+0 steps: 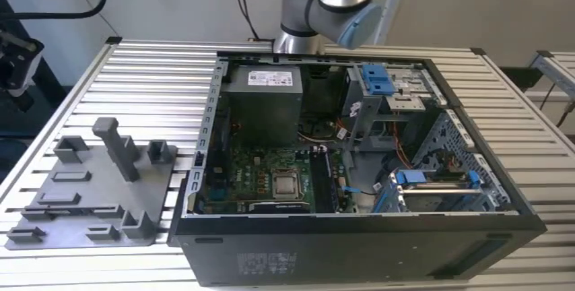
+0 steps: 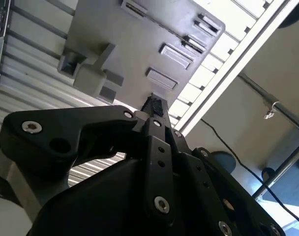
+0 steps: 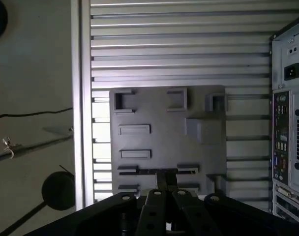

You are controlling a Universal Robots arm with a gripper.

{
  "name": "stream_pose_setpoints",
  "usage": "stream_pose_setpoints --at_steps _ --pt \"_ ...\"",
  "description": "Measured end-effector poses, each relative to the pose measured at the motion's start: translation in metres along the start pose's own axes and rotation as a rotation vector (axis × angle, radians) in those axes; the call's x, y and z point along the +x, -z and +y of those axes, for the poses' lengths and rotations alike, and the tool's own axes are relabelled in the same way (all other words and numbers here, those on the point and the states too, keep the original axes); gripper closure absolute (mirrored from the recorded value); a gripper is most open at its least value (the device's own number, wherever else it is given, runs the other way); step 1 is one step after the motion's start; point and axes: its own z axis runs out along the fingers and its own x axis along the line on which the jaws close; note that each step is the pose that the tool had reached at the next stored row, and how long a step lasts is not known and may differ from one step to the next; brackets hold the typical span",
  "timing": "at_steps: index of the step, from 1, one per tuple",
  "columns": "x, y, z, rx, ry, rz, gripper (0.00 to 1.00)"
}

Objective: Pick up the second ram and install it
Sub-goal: 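Reach for the second ram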

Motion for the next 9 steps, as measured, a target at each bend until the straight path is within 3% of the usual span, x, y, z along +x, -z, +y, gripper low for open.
stream_pose_setpoints --at_steps 5,9 --pt "-0.0014 -0.0002 -0.0191 0.0001 0.0 0.0017 0.89" --pt "-0.0026 -0.0004 -0.0299 0.0001 0.0 0.0026 0.89"
